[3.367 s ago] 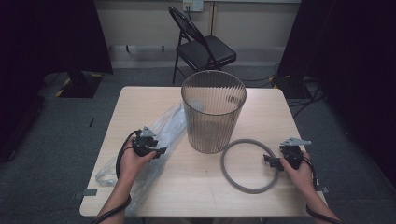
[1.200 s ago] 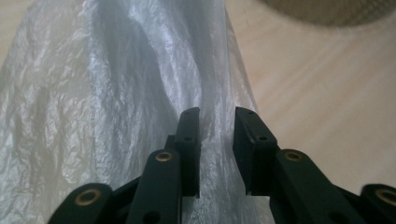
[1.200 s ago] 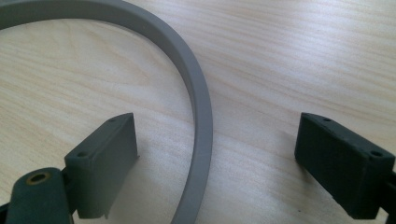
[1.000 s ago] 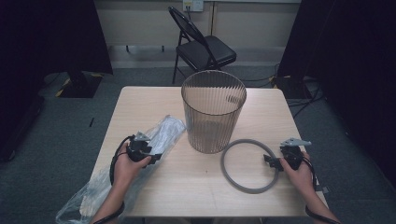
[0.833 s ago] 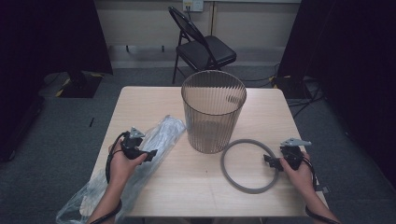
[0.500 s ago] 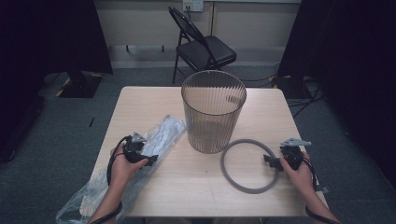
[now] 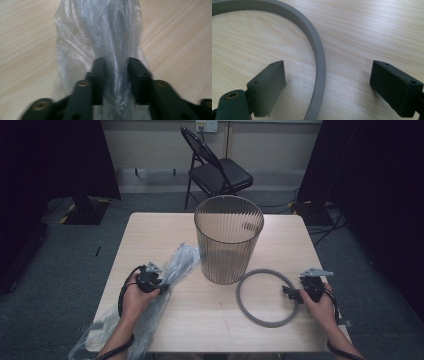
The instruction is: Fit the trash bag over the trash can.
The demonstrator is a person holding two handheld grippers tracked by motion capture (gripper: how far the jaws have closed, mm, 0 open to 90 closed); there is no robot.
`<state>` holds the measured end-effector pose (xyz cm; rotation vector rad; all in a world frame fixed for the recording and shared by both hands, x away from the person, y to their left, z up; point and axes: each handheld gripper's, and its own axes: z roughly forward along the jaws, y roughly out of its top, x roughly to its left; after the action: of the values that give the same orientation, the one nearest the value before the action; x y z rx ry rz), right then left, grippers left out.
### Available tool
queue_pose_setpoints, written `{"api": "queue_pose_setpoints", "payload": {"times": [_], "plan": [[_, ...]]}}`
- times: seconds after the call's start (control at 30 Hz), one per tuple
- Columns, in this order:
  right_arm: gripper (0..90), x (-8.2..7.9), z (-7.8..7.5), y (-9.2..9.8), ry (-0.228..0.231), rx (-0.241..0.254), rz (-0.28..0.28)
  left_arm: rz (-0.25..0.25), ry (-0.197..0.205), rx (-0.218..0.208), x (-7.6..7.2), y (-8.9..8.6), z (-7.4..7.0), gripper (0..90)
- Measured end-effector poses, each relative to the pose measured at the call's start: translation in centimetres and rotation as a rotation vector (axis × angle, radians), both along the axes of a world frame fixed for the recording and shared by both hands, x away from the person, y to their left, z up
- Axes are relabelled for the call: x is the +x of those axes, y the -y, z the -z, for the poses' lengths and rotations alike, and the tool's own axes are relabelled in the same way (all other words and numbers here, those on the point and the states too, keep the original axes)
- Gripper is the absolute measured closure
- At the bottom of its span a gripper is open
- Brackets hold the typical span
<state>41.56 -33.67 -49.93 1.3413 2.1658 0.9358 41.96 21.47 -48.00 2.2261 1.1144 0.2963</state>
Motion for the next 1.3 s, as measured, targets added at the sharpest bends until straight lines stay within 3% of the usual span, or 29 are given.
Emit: {"api": "queue_pose_setpoints", "payload": {"times": [0.1,0.2,0.37,0.53,0.8,1.3], "plan": [[12.1,0.0,0.0,0.0,0.003,0.001,-0.002,-0.012,-0.027,-0.018,0.1,-0.2,-0.3,84.4],[12.0,0.0,0.0,0.0,0.003,0.001,-0.002,-0.010,-0.042,-0.048,0.1,-0.2,-1.1,86.1],[12.0,0.1,0.0,0.0,0.002,0.001,-0.005,-0.012,-0.058,-0.053,0.0,-0.6,-2.9,87.2],[12.0,0.1,0.0,0.0,0.002,0.001,-0.006,-0.019,-0.044,-0.084,-0.2,-1.5,-4.9,87.8],[12.0,0.1,0.0,0.0,0.001,0.001,-0.006,-0.002,-0.028,-0.075,-0.2,-2.3,-8.4,88.2],[12.0,0.1,0.0,0.0,0.001,0.002,-0.006,0.014,-0.009,-0.078,0.1,-2.4,-12.5,88.6]]}}
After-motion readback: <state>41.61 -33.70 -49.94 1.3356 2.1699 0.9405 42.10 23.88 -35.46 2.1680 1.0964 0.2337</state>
